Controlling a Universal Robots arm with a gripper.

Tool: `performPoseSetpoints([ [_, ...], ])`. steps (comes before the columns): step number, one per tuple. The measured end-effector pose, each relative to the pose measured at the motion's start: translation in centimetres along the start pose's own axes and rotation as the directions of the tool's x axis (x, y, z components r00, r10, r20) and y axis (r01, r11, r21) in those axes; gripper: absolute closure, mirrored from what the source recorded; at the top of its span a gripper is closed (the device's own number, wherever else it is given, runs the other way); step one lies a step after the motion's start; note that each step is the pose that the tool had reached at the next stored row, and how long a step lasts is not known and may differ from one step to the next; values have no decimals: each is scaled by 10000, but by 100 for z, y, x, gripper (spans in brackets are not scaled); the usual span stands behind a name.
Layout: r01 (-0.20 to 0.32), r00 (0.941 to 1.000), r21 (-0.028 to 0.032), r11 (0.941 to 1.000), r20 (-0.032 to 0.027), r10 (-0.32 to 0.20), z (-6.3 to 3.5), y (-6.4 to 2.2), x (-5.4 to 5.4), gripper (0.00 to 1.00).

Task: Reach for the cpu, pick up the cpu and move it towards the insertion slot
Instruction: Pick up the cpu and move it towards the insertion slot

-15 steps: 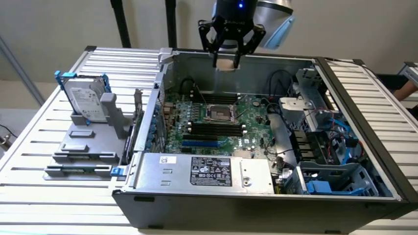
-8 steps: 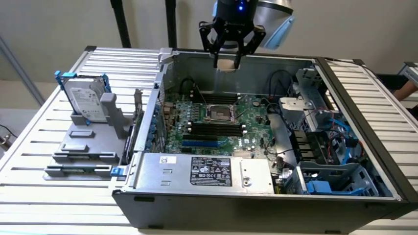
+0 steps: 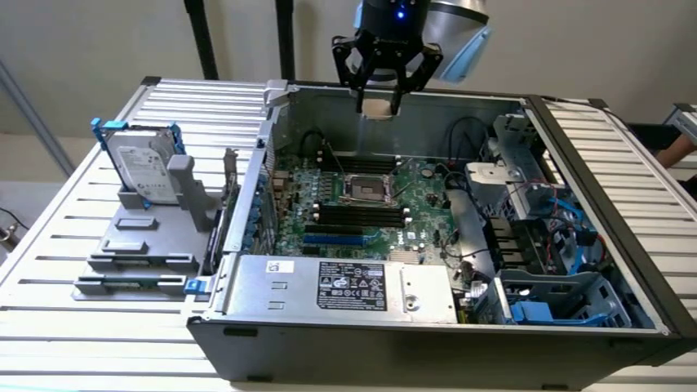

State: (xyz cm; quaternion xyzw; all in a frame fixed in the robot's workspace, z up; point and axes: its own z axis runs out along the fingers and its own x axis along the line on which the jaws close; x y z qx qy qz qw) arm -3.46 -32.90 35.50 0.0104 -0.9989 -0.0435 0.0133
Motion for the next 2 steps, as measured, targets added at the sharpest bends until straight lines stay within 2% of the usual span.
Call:
performPoseSetpoints([
  [2,0,10000,0,10000,0,0,0,0,0,45],
])
